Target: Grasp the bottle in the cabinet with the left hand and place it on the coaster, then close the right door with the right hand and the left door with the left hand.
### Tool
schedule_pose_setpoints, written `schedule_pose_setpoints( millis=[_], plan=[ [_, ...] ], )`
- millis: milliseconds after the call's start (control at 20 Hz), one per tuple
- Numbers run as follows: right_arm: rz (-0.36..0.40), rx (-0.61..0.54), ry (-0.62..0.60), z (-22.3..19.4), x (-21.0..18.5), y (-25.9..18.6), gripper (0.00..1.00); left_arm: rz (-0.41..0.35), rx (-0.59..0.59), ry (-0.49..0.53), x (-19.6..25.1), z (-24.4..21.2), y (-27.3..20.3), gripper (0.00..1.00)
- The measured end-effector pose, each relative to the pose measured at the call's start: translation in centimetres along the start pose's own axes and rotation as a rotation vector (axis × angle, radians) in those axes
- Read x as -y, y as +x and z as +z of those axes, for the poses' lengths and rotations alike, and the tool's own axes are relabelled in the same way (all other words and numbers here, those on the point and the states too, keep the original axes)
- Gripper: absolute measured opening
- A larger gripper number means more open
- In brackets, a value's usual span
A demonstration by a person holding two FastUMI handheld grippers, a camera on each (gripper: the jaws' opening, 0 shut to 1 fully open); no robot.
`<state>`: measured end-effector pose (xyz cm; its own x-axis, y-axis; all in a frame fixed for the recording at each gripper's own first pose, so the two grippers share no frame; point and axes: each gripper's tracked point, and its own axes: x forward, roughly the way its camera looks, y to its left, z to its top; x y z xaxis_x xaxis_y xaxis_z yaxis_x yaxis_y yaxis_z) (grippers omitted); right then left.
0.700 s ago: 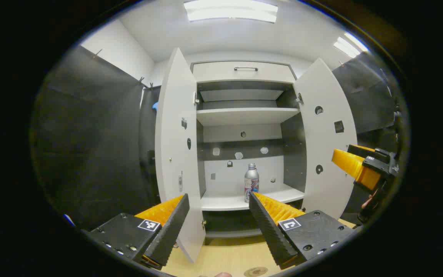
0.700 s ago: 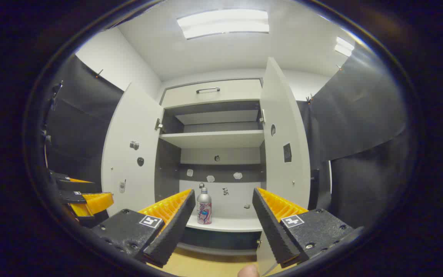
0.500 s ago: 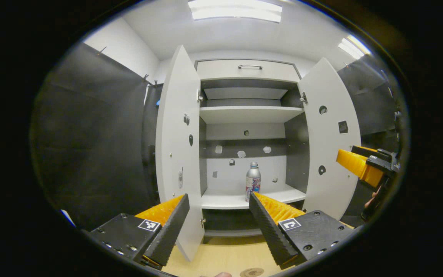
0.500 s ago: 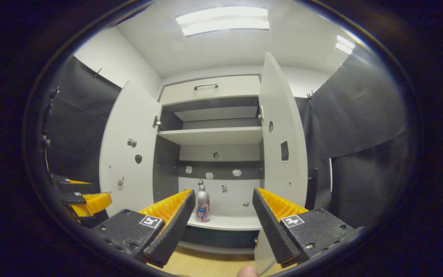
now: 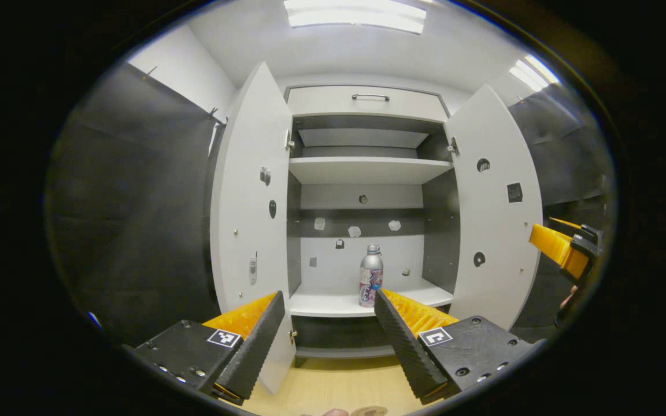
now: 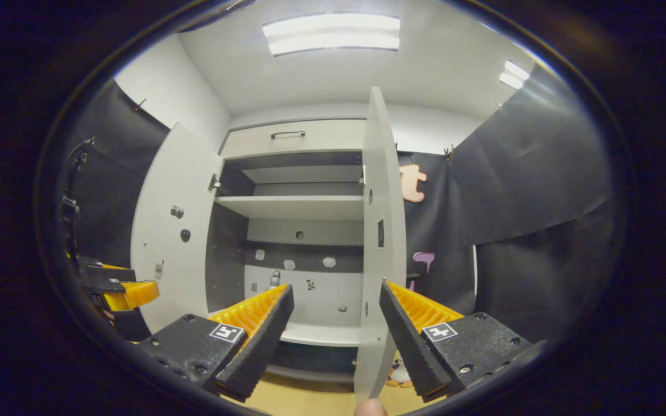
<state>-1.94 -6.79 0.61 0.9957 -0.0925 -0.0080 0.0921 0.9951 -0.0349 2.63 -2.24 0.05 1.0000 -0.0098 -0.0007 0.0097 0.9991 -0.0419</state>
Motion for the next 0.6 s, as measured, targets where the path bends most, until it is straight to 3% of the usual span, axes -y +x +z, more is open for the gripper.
schedule_pose_setpoints(
  millis=[350, 450, 600],
  plan=[
    [-0.048, -0.004, 0.003, 0.0, 2.7, -1.0, 0.97, -0.052, -0.004, -0.019, 3.2, 0.6, 4.1, 1.00],
    [-0.079, -0.010, 0.003, -0.3, 4.0, -1.3, 0.97, -0.085, -0.008, -0.007, 4.7, 0.5, 6.1, 0.96],
    [-0.160, -0.044, -0.008, -1.2, 6.6, -2.0, 0.97, -0.113, -0.035, 0.000, 6.5, -0.5, 9.6, 1.00]
  ],
)
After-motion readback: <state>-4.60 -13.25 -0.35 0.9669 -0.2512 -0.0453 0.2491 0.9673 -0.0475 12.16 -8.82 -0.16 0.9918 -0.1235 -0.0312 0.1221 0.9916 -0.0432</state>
